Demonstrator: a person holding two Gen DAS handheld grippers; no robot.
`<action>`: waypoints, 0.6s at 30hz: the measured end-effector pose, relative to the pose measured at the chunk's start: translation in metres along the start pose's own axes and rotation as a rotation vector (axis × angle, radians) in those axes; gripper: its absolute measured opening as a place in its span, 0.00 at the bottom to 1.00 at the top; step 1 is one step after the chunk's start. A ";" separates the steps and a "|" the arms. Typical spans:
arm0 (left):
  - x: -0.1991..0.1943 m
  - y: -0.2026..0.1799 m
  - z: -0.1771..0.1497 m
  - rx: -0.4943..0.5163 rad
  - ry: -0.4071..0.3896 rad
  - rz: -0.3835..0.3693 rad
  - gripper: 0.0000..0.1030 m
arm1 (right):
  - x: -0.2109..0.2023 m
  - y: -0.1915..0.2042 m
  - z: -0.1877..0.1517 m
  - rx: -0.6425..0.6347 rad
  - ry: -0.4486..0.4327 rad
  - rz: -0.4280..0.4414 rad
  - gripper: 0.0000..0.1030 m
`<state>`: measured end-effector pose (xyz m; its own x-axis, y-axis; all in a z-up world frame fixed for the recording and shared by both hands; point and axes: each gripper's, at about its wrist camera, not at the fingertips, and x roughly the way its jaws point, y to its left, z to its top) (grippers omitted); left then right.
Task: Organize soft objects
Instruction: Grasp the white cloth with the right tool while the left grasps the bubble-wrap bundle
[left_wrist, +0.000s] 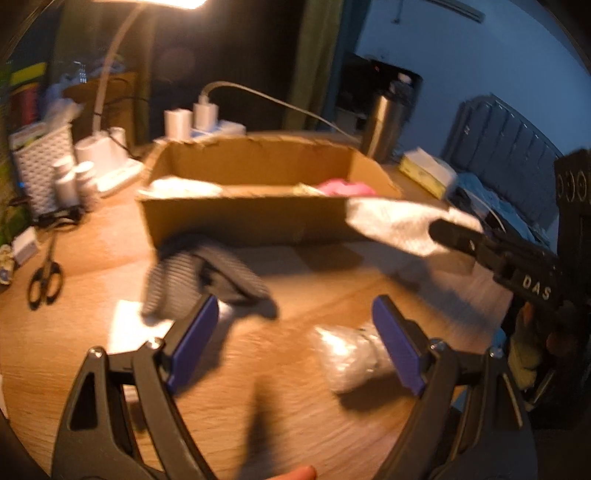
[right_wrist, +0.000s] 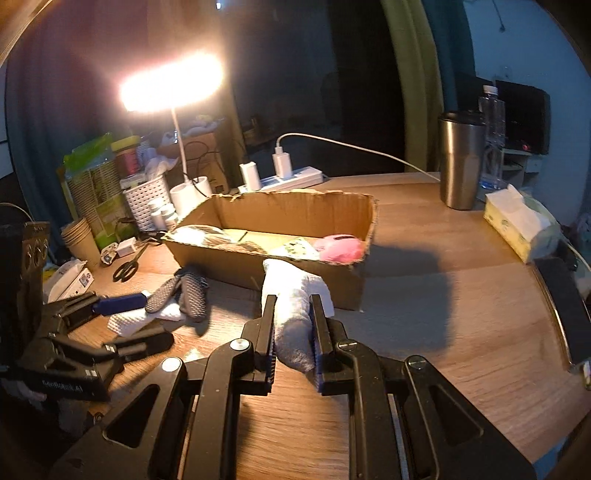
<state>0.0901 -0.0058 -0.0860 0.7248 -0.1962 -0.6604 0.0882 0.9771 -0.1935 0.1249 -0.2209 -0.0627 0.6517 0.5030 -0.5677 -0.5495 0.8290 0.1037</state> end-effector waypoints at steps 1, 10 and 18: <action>0.004 -0.005 -0.001 0.010 0.016 -0.012 0.84 | -0.001 -0.003 -0.002 0.005 -0.001 -0.004 0.16; 0.030 -0.039 -0.011 0.093 0.130 -0.067 0.84 | -0.010 -0.022 -0.008 0.053 -0.018 -0.025 0.16; 0.048 -0.040 -0.019 0.100 0.186 -0.056 0.83 | -0.011 -0.024 -0.008 0.057 -0.022 -0.025 0.16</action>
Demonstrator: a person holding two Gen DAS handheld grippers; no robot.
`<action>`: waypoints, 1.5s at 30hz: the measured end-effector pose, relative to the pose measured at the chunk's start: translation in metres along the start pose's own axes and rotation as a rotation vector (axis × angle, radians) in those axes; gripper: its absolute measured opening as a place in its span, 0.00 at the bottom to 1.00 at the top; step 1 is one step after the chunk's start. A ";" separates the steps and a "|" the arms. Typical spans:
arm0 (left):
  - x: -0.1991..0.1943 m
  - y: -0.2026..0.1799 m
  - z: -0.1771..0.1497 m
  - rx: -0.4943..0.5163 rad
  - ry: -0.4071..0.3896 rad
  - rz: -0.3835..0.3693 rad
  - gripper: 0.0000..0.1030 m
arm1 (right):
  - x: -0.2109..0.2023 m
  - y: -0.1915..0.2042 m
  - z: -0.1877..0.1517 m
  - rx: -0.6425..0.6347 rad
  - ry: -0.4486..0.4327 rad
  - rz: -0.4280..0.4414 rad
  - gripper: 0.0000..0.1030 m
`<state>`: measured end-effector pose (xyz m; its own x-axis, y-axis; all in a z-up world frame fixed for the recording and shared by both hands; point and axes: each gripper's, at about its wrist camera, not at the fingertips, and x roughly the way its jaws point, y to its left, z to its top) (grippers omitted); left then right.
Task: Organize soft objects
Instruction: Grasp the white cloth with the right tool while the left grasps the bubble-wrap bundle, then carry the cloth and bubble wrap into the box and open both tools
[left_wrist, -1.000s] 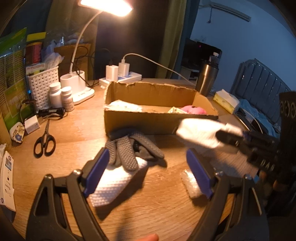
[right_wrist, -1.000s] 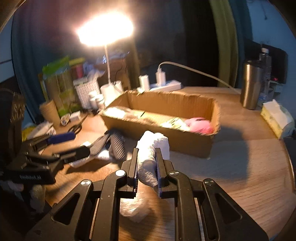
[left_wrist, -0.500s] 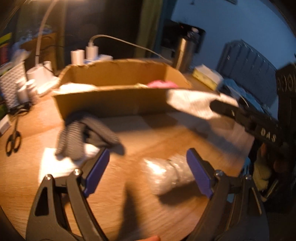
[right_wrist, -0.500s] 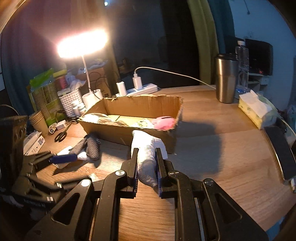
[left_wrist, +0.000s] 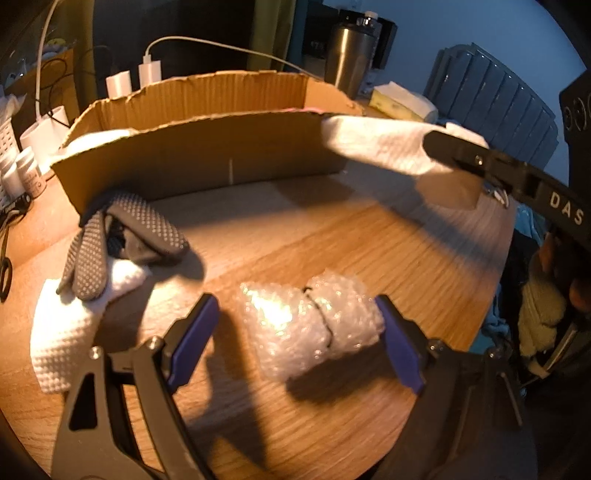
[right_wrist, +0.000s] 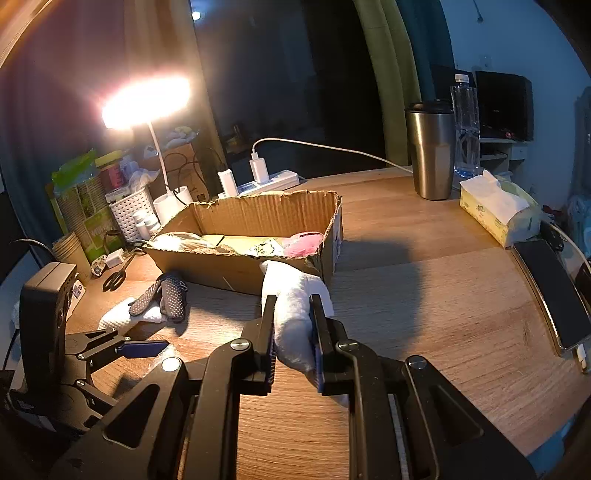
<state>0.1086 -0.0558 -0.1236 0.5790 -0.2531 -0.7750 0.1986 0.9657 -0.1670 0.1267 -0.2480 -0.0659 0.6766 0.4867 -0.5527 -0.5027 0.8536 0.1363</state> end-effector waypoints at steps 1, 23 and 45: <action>0.000 -0.001 -0.001 0.001 -0.002 -0.001 0.82 | 0.000 0.000 0.000 0.000 -0.001 0.001 0.16; -0.060 0.019 0.011 -0.003 -0.202 0.044 0.62 | -0.020 0.016 0.018 -0.043 -0.081 0.009 0.16; -0.093 0.076 0.050 -0.076 -0.391 0.117 0.62 | -0.009 0.021 0.050 -0.037 -0.112 0.020 0.16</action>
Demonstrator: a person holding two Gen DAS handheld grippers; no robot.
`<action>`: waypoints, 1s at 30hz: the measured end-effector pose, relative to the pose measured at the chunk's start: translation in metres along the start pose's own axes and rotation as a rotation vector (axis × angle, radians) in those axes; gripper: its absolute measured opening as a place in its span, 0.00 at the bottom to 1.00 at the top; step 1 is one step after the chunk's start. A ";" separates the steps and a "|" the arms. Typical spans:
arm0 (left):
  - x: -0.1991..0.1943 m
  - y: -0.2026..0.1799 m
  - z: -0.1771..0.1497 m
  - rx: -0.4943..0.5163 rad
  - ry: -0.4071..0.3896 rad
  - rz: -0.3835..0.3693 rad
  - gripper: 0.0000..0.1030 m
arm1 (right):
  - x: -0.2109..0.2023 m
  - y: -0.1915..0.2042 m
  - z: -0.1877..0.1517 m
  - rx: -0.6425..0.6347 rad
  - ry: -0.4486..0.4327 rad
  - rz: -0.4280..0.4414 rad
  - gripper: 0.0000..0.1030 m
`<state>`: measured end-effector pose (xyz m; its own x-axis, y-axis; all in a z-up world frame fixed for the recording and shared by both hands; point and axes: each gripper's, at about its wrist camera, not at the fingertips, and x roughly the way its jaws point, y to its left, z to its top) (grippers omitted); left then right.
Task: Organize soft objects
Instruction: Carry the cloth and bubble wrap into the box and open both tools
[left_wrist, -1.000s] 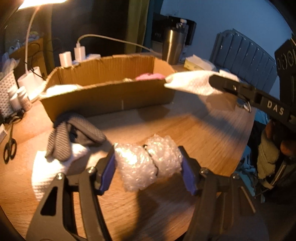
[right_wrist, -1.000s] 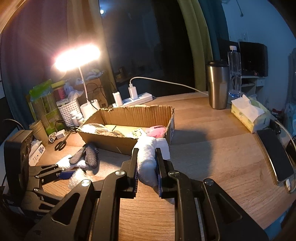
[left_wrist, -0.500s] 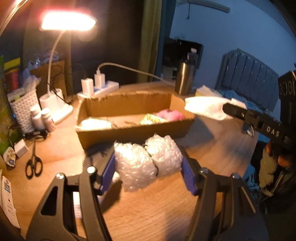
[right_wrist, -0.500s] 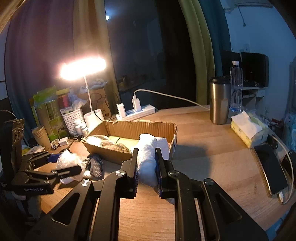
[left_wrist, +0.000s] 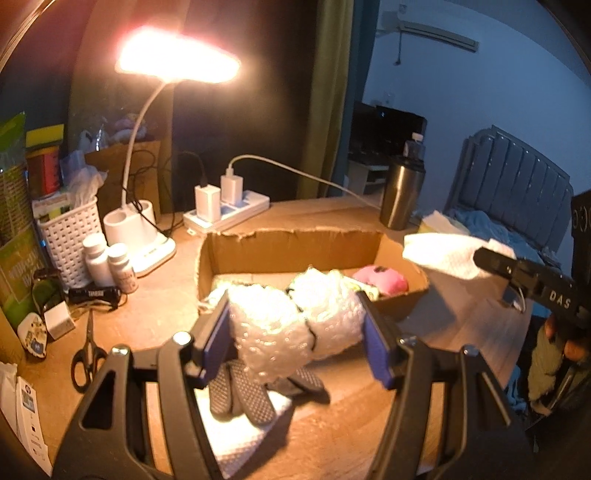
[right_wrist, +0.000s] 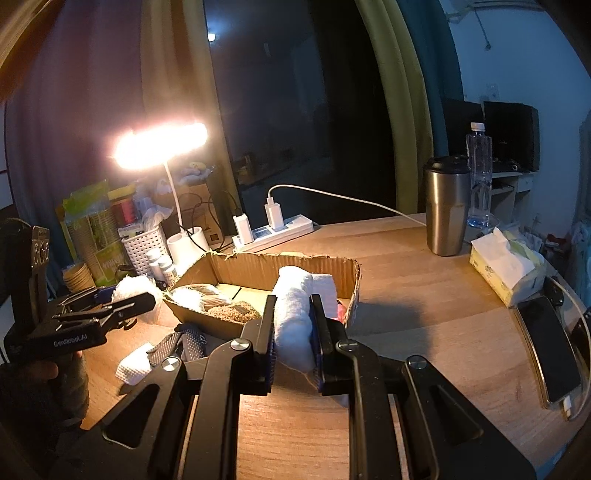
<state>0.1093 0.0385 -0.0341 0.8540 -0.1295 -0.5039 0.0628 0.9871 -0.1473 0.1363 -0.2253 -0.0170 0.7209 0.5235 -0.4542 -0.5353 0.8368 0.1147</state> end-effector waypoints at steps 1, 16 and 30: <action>0.000 0.001 0.001 -0.002 -0.009 0.005 0.62 | 0.000 0.001 0.001 -0.004 -0.003 0.003 0.16; -0.009 0.014 0.020 -0.025 -0.082 0.024 0.62 | 0.010 0.011 0.028 -0.035 -0.049 0.016 0.16; 0.022 0.030 0.026 -0.056 -0.056 0.031 0.62 | 0.044 0.003 0.036 -0.018 -0.002 0.022 0.16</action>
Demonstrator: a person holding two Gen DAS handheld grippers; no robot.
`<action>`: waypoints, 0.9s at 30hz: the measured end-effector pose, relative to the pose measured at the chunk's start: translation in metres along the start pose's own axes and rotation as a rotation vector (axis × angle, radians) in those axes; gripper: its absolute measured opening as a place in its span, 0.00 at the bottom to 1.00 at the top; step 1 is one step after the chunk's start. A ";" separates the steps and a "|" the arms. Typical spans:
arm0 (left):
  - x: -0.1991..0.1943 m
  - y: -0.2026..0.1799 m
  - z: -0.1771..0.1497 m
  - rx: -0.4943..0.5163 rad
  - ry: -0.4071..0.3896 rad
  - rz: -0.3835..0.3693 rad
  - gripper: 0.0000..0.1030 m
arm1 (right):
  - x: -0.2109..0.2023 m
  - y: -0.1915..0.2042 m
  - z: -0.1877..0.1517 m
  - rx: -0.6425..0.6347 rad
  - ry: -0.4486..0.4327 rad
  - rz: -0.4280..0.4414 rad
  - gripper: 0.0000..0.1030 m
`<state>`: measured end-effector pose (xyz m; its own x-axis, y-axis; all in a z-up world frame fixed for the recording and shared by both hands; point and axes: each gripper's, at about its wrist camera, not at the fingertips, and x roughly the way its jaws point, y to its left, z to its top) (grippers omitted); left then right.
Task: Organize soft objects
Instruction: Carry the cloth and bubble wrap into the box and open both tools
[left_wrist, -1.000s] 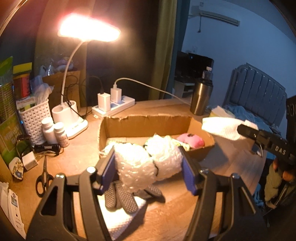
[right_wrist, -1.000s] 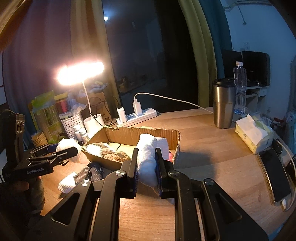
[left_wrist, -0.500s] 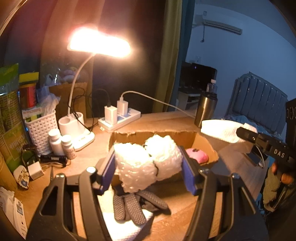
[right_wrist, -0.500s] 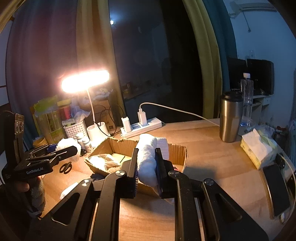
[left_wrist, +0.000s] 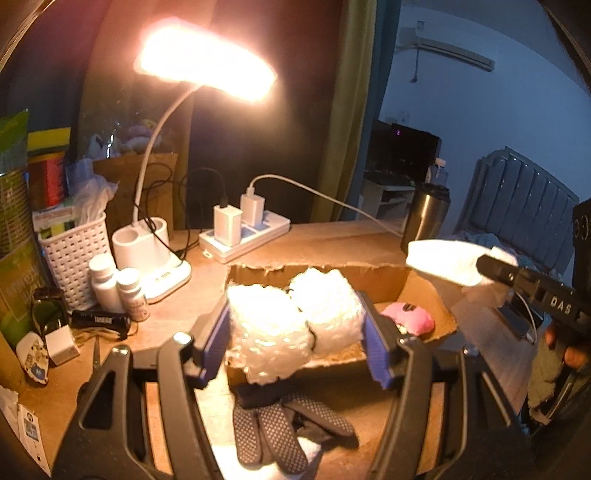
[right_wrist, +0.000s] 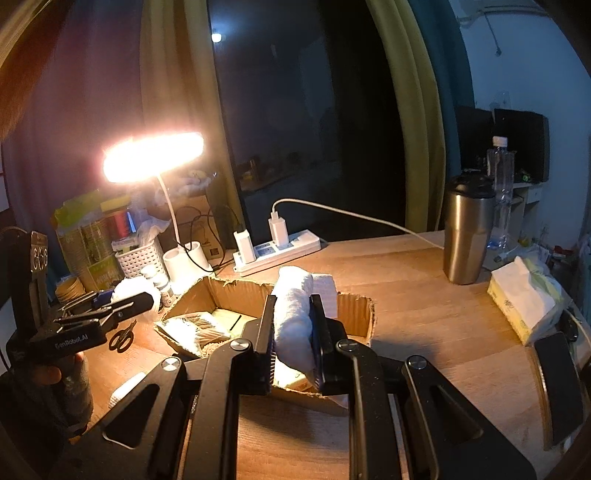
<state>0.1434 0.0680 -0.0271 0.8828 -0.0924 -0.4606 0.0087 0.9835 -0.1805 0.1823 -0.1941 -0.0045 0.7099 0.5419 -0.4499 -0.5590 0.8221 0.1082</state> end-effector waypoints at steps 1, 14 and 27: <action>0.002 0.000 0.001 -0.003 0.000 0.000 0.62 | 0.003 0.000 0.001 -0.001 0.004 0.003 0.16; 0.034 0.009 0.020 -0.011 0.028 -0.005 0.62 | 0.046 0.002 0.015 -0.004 0.052 0.058 0.16; 0.073 0.012 0.020 -0.012 0.100 -0.025 0.62 | 0.104 0.012 0.007 -0.010 0.191 0.123 0.16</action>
<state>0.2171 0.0764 -0.0456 0.8311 -0.1322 -0.5402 0.0239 0.9789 -0.2028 0.2526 -0.1267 -0.0440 0.5424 0.5946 -0.5935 -0.6412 0.7494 0.1648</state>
